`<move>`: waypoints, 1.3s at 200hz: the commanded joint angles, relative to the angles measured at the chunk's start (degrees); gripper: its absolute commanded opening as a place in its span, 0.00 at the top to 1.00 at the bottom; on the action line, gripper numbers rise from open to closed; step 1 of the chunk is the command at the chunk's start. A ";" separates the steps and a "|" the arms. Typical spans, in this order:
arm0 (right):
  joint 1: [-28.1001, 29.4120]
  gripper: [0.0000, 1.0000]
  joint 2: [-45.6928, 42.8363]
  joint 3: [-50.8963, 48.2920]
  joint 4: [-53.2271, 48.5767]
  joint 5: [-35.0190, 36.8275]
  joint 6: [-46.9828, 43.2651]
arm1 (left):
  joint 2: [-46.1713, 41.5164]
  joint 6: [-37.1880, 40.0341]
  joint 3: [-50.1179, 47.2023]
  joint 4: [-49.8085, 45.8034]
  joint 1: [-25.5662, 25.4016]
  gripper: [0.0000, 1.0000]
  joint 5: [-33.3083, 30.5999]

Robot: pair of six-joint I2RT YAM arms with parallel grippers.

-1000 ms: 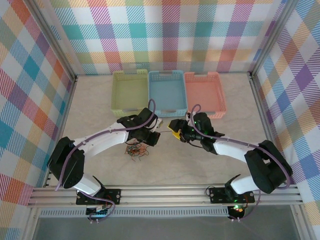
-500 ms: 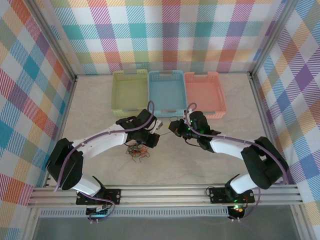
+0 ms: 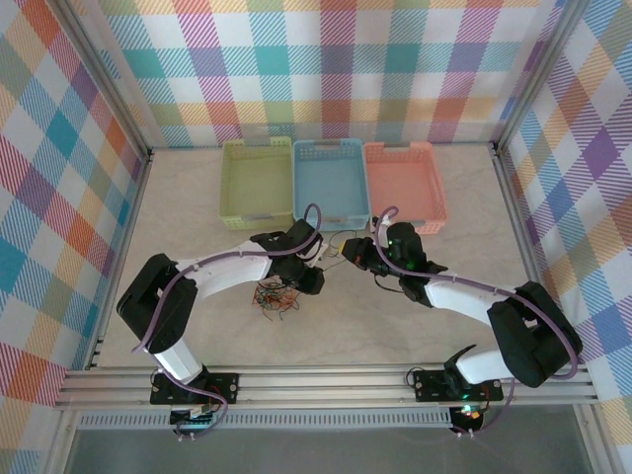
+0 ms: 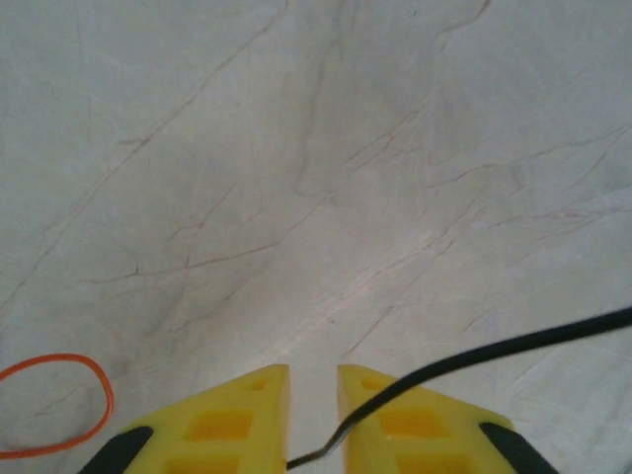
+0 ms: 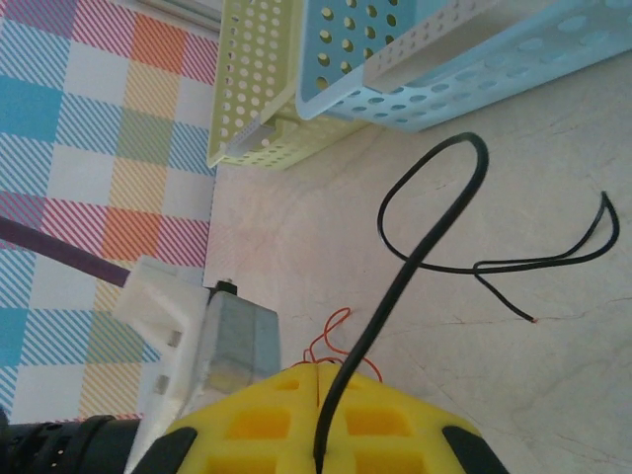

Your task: Untangle the cables

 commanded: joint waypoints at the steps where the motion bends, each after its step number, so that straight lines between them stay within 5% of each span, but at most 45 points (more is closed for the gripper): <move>1: -0.52 1.00 -0.28 -0.31 2.73 0.05 -1.11 | 1.42 -0.63 2.60 -2.16 -0.14 0.70 0.36; 67: -2.47 1.00 -0.74 -0.94 4.34 -1.74 -0.28 | 7.26 0.22 7.25 -5.78 -0.21 0.61 3.20; 180: -13.36 1.00 -9.34 -3.72 3.42 -5.98 3.63 | 9.47 0.93 8.77 -8.47 -0.17 0.79 4.21; 260: -22.04 1.00 -16.73 -5.60 0.59 -7.27 5.84 | 9.61 1.15 8.64 -8.67 -0.20 0.81 4.49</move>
